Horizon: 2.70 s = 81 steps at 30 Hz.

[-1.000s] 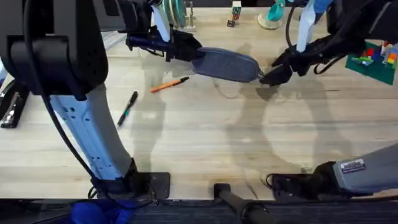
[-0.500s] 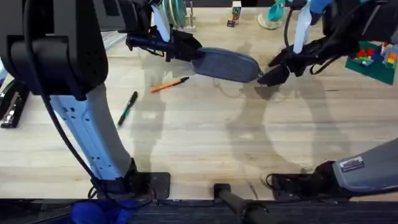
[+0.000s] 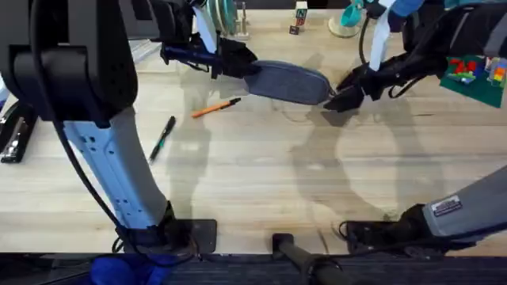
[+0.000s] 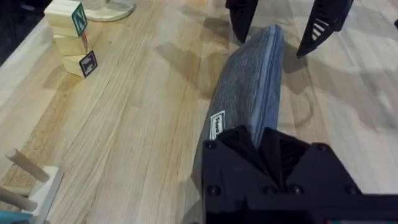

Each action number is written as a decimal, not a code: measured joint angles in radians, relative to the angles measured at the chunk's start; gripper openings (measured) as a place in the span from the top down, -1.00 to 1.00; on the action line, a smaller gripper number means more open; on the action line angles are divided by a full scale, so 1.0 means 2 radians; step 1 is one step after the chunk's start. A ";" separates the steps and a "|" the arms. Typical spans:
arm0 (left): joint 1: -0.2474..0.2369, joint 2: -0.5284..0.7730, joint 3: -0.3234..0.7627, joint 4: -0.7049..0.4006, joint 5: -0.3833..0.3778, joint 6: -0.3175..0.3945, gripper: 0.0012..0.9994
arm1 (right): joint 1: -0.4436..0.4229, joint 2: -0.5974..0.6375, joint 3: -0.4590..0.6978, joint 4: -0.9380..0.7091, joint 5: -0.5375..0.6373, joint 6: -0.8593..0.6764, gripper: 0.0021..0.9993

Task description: Unzip the bag, pick up the pens from the table one at a time and place them inside, then zip the bag closed.

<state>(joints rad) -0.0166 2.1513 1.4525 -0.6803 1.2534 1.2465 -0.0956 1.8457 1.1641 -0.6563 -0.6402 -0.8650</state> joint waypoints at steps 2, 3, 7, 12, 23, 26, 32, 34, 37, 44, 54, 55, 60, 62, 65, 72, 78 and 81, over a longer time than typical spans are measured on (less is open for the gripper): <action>0.000 0.000 0.000 0.000 0.000 0.000 0.92 | 0.000 0.000 0.000 0.000 -0.002 0.000 -0.98; 0.000 0.000 0.000 0.000 0.000 0.000 0.92 | 0.000 0.000 0.000 0.001 -0.003 0.000 -0.97; 0.000 0.000 0.000 0.000 0.000 0.000 0.92 | 0.000 0.000 0.000 0.003 -0.004 0.000 -0.87; 0.000 0.000 0.000 0.000 0.000 0.000 0.92 | 0.000 0.000 0.000 0.003 -0.006 0.000 -0.73; 0.000 0.000 0.000 0.000 0.000 0.000 0.92 | 0.000 0.000 0.000 0.001 -0.006 0.000 -0.39; 0.000 0.000 0.000 0.000 0.000 0.000 0.92 | 0.000 0.000 0.000 0.001 -0.006 -0.002 -0.11; 0.000 0.000 0.000 0.000 0.000 0.000 0.92 | 0.000 0.000 0.000 0.001 -0.006 -0.002 0.06; 0.000 0.000 0.000 0.000 0.000 0.000 0.92 | 0.000 0.000 0.000 0.001 -0.006 -0.002 0.14; 0.000 0.000 0.000 0.000 0.000 0.000 0.92 | 0.000 0.000 0.000 0.001 -0.006 -0.002 0.22; 0.000 0.000 0.000 0.000 0.000 0.000 0.92 | 0.000 0.000 0.000 0.001 -0.006 -0.002 0.35; 0.000 0.000 0.000 0.000 0.000 0.000 0.92 | 0.000 0.000 0.000 0.001 -0.006 -0.002 0.61; 0.000 0.000 0.000 0.000 0.000 0.000 0.92 | 0.000 0.000 0.000 0.001 -0.006 -0.002 0.63; 0.000 0.000 0.000 0.000 0.000 0.000 0.92 | 0.000 0.000 0.000 0.001 -0.006 -0.002 0.75; 0.000 0.000 0.000 0.000 0.000 0.000 0.92 | 0.000 0.000 0.000 0.001 -0.007 -0.002 0.91; 0.000 0.000 0.000 0.000 0.000 0.000 0.92 | 0.000 0.000 0.000 0.001 -0.007 -0.002 0.93; 0.000 0.000 0.000 0.000 0.000 0.000 0.92 | 0.000 0.000 0.000 0.001 -0.007 -0.002 0.94; 0.000 0.000 0.000 0.000 0.000 0.000 0.92 | 0.000 0.000 0.000 0.002 -0.007 -0.002 0.94; 0.000 0.000 0.000 0.000 0.000 0.000 0.92 | 0.000 0.000 0.000 0.002 -0.007 -0.002 0.94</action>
<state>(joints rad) -0.0166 2.1513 1.4525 -0.6800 1.2533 1.2465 -0.0956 1.8462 1.1645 -0.6518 -0.6550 -0.8684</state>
